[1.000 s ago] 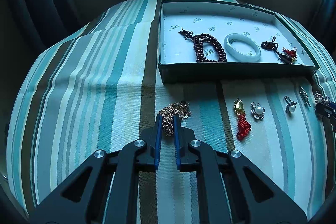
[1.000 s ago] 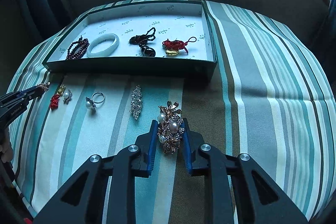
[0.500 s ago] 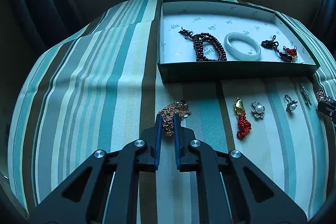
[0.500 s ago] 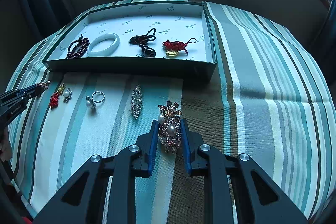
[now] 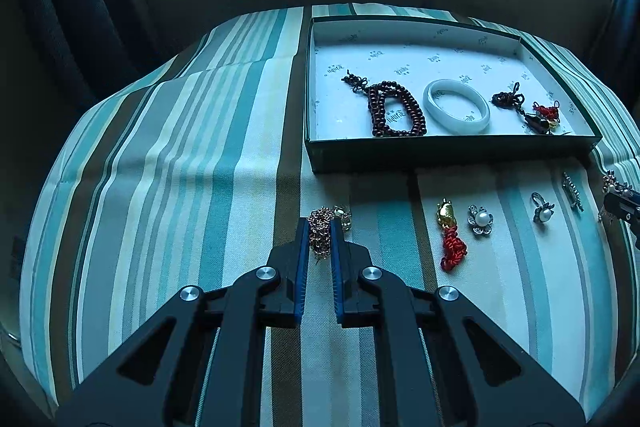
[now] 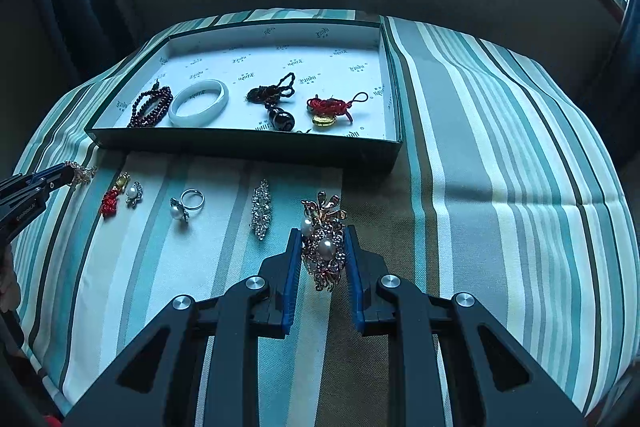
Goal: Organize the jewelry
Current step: 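Carry the gold chain with the left gripper into the tray while the right carries the pearl brooch there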
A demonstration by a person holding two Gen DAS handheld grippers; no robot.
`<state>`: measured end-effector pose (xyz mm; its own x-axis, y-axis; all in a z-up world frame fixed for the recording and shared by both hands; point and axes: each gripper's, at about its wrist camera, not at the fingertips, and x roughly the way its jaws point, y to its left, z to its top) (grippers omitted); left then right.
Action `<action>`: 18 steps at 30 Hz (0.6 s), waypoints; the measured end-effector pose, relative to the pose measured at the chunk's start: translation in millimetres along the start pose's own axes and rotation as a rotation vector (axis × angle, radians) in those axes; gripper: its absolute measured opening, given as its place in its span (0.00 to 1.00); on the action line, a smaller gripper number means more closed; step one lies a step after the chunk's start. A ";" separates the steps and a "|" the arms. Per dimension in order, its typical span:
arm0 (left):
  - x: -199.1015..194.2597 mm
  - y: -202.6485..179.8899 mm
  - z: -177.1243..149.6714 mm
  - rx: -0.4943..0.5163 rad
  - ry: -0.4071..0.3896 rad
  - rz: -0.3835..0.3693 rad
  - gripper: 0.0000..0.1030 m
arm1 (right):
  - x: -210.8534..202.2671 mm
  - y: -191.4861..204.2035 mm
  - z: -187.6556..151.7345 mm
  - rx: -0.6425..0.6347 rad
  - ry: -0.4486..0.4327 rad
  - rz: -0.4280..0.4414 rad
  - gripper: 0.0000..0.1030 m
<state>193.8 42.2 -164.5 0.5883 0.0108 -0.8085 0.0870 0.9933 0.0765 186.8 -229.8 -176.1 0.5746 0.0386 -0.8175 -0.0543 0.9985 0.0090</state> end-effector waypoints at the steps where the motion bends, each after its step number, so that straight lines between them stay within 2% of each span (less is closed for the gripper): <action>1: -3.2 -0.3 1.3 -0.001 -0.007 -0.002 0.10 | -2.4 0.1 2.0 -0.001 -0.007 0.001 0.21; 11: -33.3 -11.6 28.2 0.009 -0.098 -0.043 0.10 | -21.9 1.9 31.6 -0.017 -0.092 0.018 0.21; 18: -40.0 -22.1 62.7 0.025 -0.164 -0.060 0.10 | -26.3 3.2 60.5 -0.038 -0.155 0.028 0.21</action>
<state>218.8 12.6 -97.2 0.7045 -0.0691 -0.7064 0.1441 0.9884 0.0471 220.9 -225.2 -119.7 0.6912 0.0746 -0.7188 -0.1008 0.9949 0.0063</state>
